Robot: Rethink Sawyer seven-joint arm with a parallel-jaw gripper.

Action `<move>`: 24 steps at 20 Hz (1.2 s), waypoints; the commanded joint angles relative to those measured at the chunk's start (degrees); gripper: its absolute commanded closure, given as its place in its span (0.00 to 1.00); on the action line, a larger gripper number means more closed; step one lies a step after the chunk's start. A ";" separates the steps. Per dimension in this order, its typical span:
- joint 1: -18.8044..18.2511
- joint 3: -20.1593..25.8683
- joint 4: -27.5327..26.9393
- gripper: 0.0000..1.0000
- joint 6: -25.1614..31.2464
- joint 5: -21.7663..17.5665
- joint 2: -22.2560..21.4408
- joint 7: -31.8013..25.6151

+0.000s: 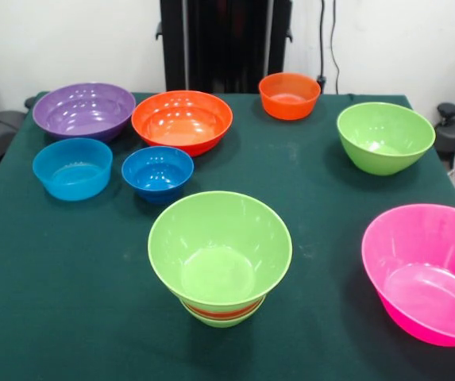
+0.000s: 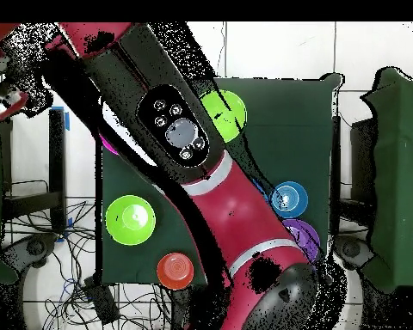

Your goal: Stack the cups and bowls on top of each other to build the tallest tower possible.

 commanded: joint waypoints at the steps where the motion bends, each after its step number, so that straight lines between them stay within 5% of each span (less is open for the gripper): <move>1: 0.25 -16.33 9.34 0.00 -1.84 5.16 -0.80 23.31; 14: 1.84 -26.31 19.67 0.00 -11.25 12.29 -5.92 30.93; 24: 4.24 -34.80 22.44 0.00 -18.08 18.04 -11.08 27.17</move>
